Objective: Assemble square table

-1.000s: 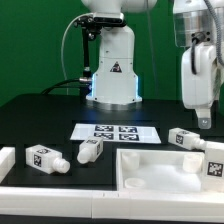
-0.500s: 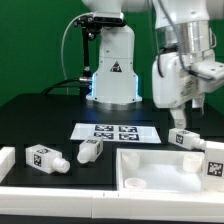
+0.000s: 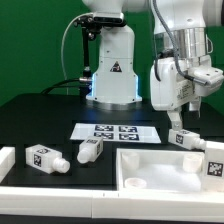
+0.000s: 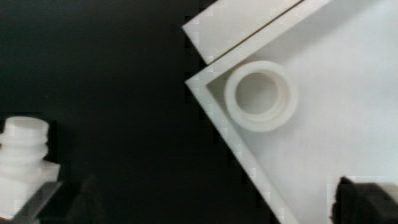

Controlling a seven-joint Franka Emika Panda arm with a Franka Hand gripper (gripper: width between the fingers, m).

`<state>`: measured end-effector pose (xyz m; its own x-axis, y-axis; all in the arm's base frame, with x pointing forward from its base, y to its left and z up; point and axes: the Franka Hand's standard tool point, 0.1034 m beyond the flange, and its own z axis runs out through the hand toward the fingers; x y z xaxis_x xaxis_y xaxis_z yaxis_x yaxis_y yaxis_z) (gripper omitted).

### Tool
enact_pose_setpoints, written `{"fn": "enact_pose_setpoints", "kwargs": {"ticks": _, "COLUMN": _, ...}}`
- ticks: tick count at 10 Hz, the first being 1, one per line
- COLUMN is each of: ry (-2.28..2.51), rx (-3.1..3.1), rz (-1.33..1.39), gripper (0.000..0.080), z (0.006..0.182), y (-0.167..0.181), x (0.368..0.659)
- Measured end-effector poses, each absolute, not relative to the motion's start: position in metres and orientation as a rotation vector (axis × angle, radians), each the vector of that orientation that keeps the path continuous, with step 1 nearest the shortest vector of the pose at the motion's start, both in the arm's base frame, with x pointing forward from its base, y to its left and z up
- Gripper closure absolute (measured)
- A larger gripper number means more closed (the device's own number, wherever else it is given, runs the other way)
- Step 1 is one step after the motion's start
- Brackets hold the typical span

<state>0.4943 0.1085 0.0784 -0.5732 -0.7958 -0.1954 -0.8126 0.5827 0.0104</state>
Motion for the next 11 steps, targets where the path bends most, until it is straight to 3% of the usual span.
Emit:
{"fn": "enact_pose_setpoints", "kwargs": {"ticks": 4, "ry": 2.67, "rx": -1.371, "rz": 0.203, "gripper": 0.015, "z": 0.069, "y": 0.136, "x": 0.45}}
{"fn": "enact_pose_setpoints", "kwargs": {"ticks": 9, "ry": 2.671, "rx": -1.352, "rz": 0.201, "gripper": 0.015, "z": 0.068, "y": 0.135, "x": 0.45}}
{"fn": "enact_pose_setpoints", "kwargs": {"ticks": 11, "ry": 2.738, "rx": -1.252, "rz": 0.234, "gripper": 0.015, "z": 0.059, "y": 0.131, "x": 0.419}}
